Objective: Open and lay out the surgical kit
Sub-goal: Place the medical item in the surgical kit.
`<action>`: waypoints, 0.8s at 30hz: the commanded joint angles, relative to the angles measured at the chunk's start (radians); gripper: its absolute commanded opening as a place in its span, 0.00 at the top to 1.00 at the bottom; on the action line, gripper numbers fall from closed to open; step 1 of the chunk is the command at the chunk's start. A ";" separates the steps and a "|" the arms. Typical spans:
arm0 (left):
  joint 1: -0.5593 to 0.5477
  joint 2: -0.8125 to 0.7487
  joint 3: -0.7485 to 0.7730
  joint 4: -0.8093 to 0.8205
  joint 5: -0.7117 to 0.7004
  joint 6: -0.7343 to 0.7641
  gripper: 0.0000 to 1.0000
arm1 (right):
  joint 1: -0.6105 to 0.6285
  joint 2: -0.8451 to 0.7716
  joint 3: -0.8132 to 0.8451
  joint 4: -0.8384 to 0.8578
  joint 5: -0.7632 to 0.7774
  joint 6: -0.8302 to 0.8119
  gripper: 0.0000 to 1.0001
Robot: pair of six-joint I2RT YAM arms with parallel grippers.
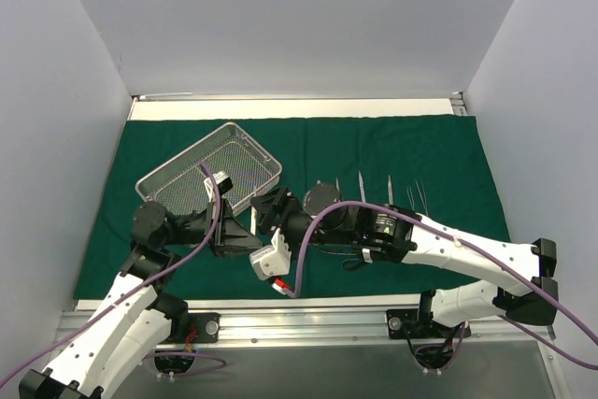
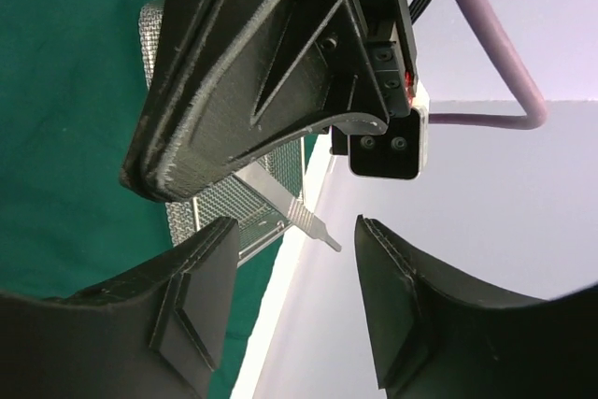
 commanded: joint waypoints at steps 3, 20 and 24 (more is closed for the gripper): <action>-0.004 -0.018 -0.016 0.079 0.017 -0.022 0.98 | -0.024 0.031 0.002 0.065 -0.010 -0.051 0.51; -0.001 -0.024 -0.051 0.160 0.000 -0.091 0.91 | -0.058 0.054 0.008 0.071 -0.083 -0.031 1.00; 0.004 -0.036 -0.050 0.133 -0.057 -0.063 0.46 | -0.084 0.053 0.005 0.025 -0.106 0.001 1.00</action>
